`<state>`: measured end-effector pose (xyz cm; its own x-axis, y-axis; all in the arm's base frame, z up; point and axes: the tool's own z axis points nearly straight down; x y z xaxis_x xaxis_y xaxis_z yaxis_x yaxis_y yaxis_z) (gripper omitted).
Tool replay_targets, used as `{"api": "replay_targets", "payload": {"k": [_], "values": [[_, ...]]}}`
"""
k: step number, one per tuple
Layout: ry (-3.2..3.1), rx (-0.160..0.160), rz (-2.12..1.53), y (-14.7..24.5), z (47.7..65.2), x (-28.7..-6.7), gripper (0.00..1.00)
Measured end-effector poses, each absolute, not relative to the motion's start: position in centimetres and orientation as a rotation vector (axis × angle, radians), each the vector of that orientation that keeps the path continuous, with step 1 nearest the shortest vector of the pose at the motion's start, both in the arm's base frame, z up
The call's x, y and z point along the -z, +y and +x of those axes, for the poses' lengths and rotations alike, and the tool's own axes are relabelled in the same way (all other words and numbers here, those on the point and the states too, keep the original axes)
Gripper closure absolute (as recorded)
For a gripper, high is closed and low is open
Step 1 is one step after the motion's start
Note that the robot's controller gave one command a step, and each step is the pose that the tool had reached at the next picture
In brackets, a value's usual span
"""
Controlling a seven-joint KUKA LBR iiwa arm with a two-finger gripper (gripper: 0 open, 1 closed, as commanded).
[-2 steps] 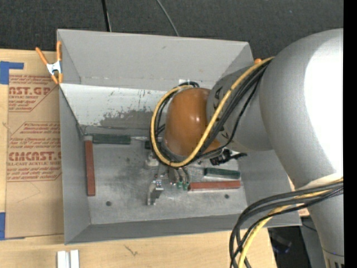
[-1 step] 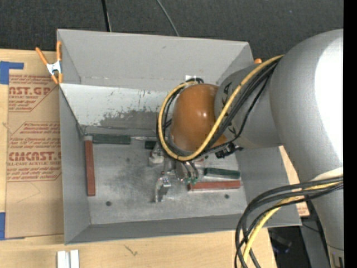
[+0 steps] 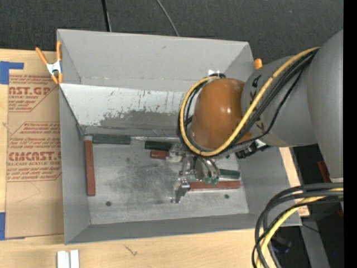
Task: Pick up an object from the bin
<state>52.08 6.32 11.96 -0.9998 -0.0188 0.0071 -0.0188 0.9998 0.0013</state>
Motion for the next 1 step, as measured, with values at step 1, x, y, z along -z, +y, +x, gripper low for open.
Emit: {"api": "replay_targets", "payload": {"k": [1], "values": [[-3.149,0.0,0.102,4.23,52.34,-13.8,0.0]]}}
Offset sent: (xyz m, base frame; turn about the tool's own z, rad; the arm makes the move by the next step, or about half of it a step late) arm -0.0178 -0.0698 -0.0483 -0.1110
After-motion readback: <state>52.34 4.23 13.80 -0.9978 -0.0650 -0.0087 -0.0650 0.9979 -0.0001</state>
